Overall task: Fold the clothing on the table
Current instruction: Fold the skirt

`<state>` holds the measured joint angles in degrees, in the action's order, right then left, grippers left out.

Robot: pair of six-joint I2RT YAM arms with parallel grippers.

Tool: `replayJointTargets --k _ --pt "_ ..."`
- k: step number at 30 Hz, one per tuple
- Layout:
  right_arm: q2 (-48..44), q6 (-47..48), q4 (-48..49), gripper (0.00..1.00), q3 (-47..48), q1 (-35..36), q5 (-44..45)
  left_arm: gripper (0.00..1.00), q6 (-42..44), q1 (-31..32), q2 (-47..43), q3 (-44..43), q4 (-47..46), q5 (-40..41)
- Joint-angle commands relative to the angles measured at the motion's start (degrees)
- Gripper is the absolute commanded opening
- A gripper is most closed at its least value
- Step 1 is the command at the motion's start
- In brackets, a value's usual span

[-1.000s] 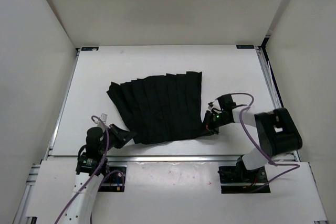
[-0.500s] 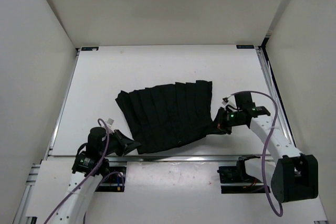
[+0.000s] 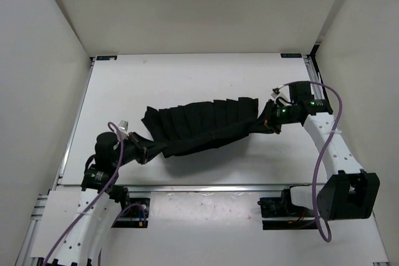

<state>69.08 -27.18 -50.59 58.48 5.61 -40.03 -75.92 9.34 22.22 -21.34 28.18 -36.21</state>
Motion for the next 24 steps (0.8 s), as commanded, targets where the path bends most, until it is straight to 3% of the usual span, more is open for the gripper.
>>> replayJointTargets --k 1,19,24 --pt "2.89 0.29 -0.74 0.00 5.67 -0.69 -0.48 0.00 -0.37 -1.34 4.14 -3.62 -7.34 -1.15" --pt "20.57 -0.33 -2.49 0.00 28.43 -0.78 -1.11 0.00 -2.92 -3.19 16.80 -12.22 -17.73 -0.45" --pt "19.26 0.37 -3.46 0.00 26.87 -0.60 -0.22 0.00 -2.48 -3.37 15.49 -13.20 -14.31 -0.18"
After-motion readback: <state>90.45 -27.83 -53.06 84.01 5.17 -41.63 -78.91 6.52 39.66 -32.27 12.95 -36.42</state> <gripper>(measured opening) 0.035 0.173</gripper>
